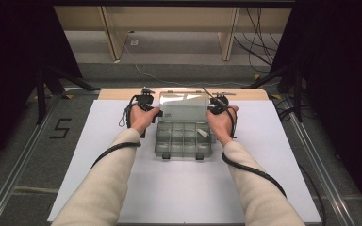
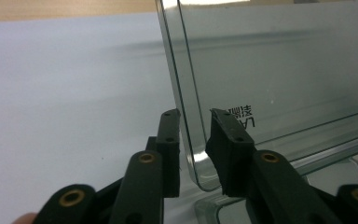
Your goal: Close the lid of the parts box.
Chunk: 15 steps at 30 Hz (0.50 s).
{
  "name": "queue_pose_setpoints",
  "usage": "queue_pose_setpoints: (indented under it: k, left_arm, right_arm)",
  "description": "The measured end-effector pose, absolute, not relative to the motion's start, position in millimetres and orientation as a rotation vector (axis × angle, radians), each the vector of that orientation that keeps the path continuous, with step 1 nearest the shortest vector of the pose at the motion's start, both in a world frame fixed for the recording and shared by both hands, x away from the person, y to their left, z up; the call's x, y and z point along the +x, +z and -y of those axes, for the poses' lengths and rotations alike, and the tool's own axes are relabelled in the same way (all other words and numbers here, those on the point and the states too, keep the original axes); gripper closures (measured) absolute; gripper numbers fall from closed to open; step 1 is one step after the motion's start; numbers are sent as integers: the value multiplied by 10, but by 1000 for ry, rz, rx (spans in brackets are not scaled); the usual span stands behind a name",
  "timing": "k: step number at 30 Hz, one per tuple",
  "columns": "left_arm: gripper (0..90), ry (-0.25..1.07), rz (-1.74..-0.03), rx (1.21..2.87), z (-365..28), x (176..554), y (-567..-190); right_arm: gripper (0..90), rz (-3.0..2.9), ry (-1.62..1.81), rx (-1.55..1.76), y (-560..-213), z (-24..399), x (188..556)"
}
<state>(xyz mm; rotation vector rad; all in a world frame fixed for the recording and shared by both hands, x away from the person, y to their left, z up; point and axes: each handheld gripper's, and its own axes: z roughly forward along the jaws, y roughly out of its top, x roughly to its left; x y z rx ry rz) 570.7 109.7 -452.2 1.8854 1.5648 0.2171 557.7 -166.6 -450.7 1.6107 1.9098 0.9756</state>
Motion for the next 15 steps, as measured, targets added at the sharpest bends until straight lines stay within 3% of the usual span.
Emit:
queue_pose_setpoints:
  k: [7,15]
  left_arm:
    - [852,220,-1611,1864,-1112,5708,-4547]
    - [881,261,-1625,1801,-1085,5625,-4545]
  right_arm:
    - [900,-1928,952,1602,-4520,1675,5570]
    - [900,-1923,964,1572,-4526,1698,5561]
